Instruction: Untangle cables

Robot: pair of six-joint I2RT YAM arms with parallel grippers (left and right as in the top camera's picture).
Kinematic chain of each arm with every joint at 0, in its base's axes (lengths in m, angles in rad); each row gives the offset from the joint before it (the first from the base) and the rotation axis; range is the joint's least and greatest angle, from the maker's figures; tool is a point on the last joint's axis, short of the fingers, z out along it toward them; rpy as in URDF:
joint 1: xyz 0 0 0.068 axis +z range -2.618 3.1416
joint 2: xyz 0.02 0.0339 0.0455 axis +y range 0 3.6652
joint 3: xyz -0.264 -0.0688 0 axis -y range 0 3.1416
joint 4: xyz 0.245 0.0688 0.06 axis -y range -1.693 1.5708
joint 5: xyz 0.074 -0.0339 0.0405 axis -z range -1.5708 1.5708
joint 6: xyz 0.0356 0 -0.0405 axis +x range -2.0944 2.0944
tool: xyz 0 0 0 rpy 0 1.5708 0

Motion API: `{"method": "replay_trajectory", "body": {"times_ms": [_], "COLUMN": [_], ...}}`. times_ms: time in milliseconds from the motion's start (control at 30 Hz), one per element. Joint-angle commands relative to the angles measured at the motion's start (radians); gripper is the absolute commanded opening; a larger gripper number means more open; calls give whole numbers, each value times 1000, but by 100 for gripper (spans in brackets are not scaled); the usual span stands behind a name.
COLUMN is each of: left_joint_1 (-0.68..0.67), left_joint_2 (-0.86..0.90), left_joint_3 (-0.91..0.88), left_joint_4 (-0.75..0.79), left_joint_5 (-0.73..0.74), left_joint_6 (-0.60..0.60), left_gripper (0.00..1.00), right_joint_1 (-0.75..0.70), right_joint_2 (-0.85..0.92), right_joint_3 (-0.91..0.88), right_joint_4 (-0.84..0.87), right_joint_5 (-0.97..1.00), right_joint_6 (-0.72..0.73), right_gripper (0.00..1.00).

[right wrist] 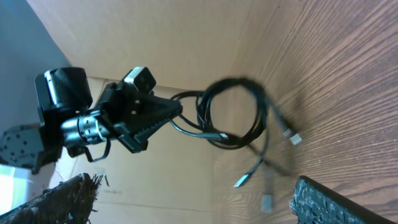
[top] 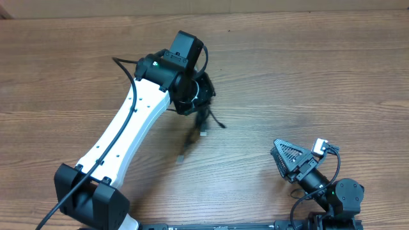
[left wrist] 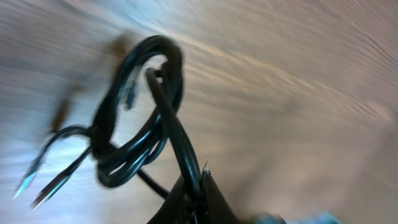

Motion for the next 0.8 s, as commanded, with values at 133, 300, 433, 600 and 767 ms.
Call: {"method": "replay_trajectory", "body": {"times_ms": [133,300,433,600,767], "left_joint_1": [5,4,3,-1,-10], "left_joint_2": [31,40,40,40,42], "left_joint_3": [-48,-60,-60,-61,-75], "left_joint_4": [48,289,354,249,109], "left_joint_5": [-97,290,272,10,-280], "left_joint_6": [-51,-3,66,190,203], "left_gripper": [4,4,11,49,63], "right_joint_1": [5,5,5,5,5], "right_joint_2": [-2,3,5,5,11], "right_joint_3": [18,18,18,18,18], "right_joint_4": [-3,-3,-3,-3,-3], "right_joint_5": [8,8,7,7,7], "right_joint_6": [-86,-136,-151,-182,-238], "right_gripper": [100,100,100,100,100]}}
